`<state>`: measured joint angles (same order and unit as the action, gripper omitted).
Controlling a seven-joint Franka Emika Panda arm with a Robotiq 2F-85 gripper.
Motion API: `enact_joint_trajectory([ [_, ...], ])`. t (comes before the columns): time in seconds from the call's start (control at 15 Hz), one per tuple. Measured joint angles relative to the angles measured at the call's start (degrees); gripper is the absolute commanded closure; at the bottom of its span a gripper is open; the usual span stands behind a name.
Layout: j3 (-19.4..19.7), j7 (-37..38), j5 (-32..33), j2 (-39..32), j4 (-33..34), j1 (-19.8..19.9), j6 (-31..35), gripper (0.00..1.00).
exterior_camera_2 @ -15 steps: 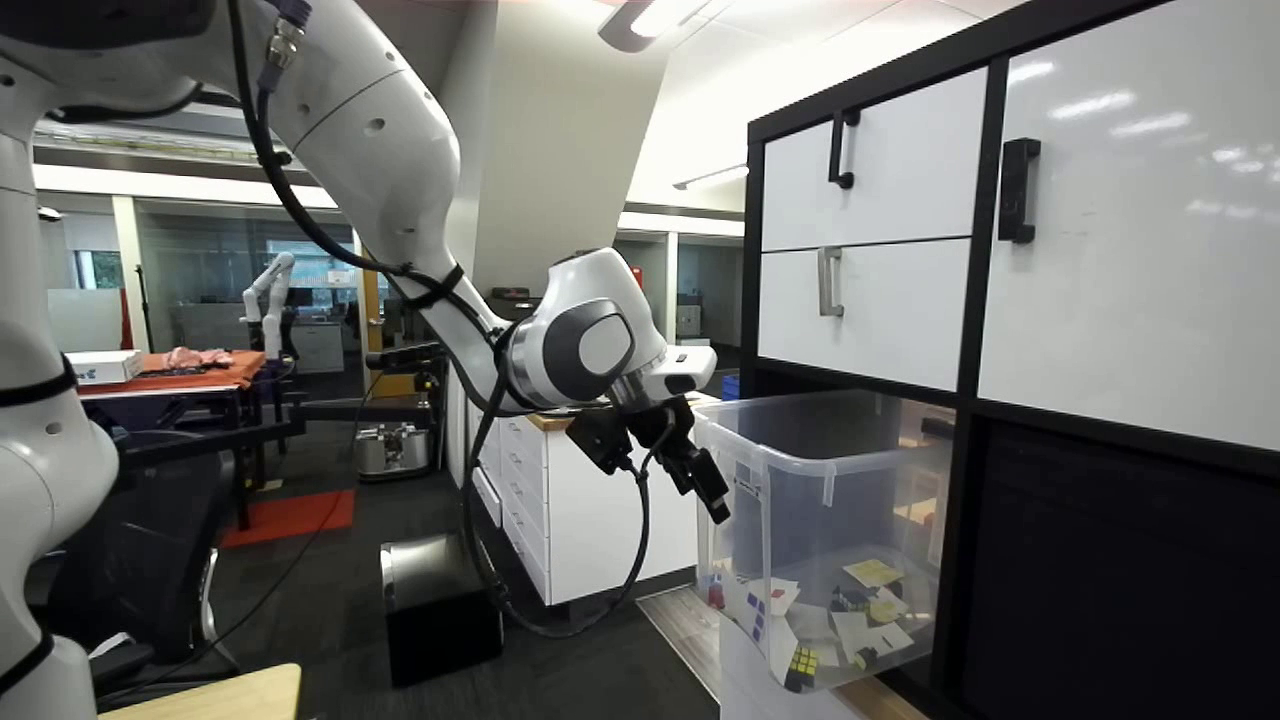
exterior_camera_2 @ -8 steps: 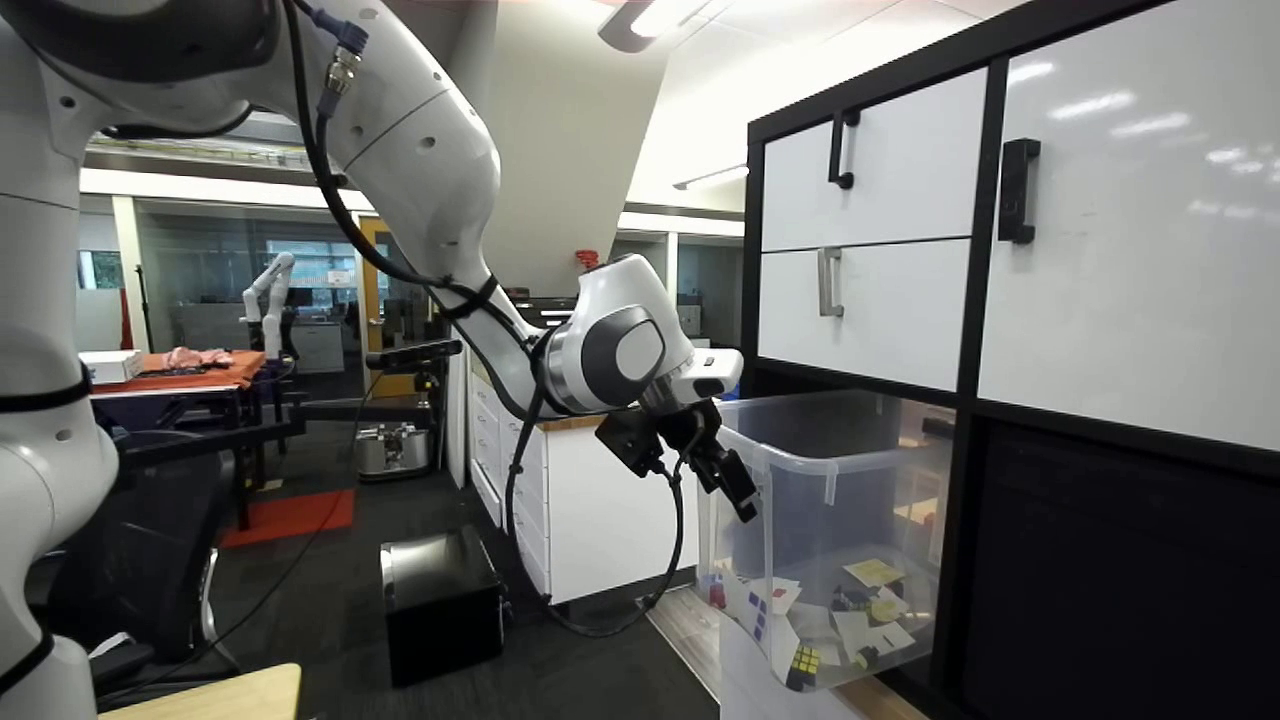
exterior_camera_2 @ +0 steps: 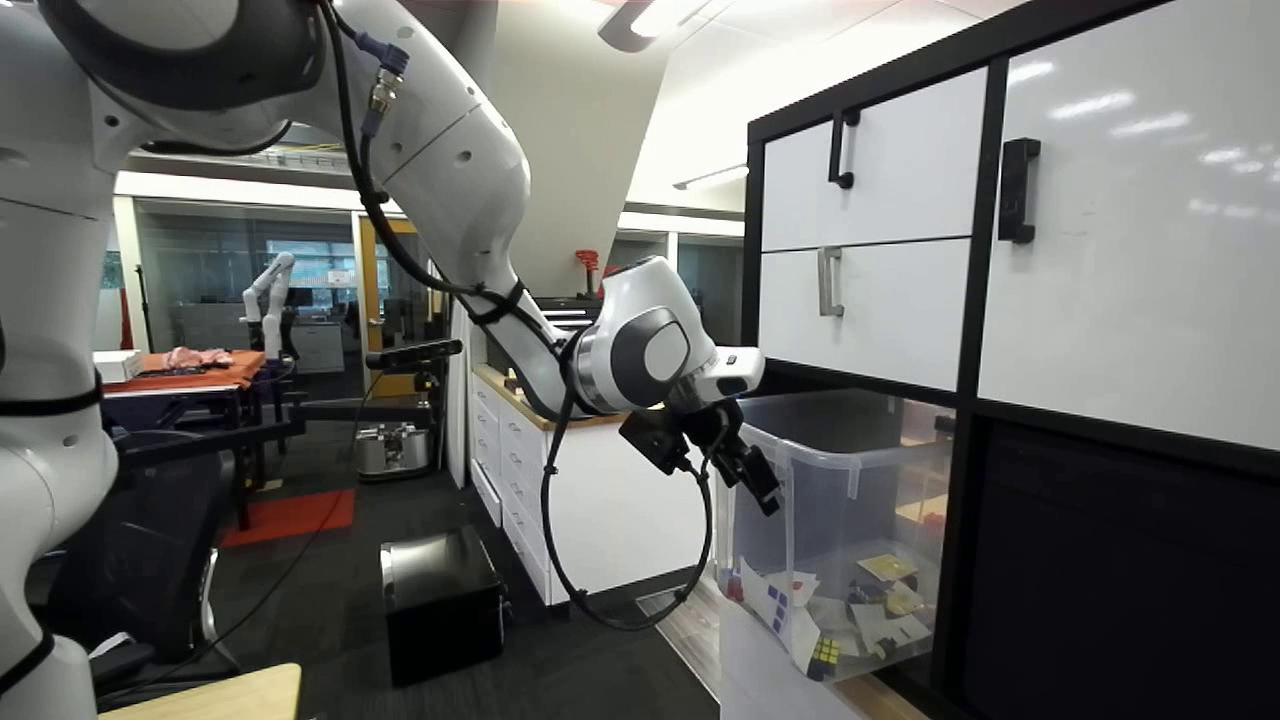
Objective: Push the box under the cabinet
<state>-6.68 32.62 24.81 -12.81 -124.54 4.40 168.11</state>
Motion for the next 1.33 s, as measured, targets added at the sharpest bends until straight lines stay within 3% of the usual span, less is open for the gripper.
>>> enact_joint_trajectory([
  [0.87, 2.5, 0.0, 1.1, -9.7, 13.6, -2.7, 0.0, 0.00],
  [1.33, 3.4, -0.1, 1.1, -11.0, 15.0, -3.1, 0.0, 0.00],
])
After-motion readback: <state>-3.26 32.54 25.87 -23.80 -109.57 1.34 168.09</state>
